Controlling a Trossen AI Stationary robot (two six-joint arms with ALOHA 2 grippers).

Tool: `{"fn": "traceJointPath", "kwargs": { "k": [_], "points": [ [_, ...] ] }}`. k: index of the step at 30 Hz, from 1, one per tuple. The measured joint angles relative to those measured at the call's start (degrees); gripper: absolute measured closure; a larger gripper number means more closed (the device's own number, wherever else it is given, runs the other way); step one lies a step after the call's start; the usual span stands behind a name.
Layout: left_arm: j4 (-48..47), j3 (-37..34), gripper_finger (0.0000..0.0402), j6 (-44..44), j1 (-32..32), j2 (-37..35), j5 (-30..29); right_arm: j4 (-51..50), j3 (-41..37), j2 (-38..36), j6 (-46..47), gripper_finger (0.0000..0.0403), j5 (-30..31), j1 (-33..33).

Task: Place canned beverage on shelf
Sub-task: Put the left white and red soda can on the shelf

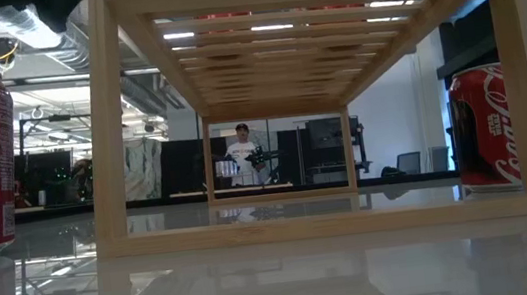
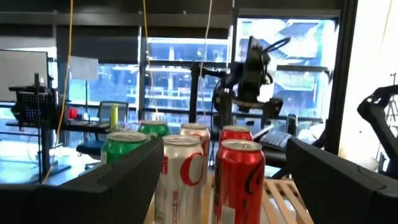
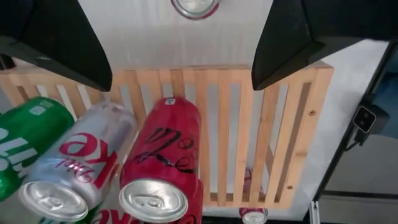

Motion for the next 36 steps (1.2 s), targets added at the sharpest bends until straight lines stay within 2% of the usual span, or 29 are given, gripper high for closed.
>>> {"fn": "traceJointPath", "kwargs": {
  "k": [4,9,13,16,20,24,28,36],
  "points": [
    [0.63,-0.02,0.0072,0.02,-0.02,0.0,-0.87,4.64,-5.2,-2.7,0.0,0.0023,-0.02,0.0],
    [1.0,-0.01,0.0072,-0.03,-0.01,0.0,-4.73,9.65,-10.6,-4.93,0.01,0.0023,0.0,0.0],
    [1.08,-0.02,0.0072,-0.4,0.0,0.0,-4.82,12.14,-13.13,-5.4,0.0,0.0023,0.0,0.0],
    [3.2,-0.01,0.0072,-4.02,0.0,0.39,-5.1,12.31,-13.74,-5.35,-0.01,0.0023,0.0,0.0],
    [4.32,1.16,0.0072,-6.03,-0.02,3.07,-5.18,12.48,-13.74,-5.24,-0.08,0.0023,0.85,0.0],
    [3.48,5.26,0.0072,-5.27,-0.01,8.74,-5.36,12.5,-13.74,-5.26,-0.09,0.0023,1.38,0.0],
    [-7.85,12.98,0.0072,-6.4,-0.01,13.85,-5.37,12.48,-13.74,-5.24,-0.07,0.0023,1.36,0.0],
    [-43.19,30.93,0.0072,-22.87,-0.02,23.63,-4.66,12.41,-13.74,-5.24,-0.04,0.0023,1.34,0.0]
  ]
}}
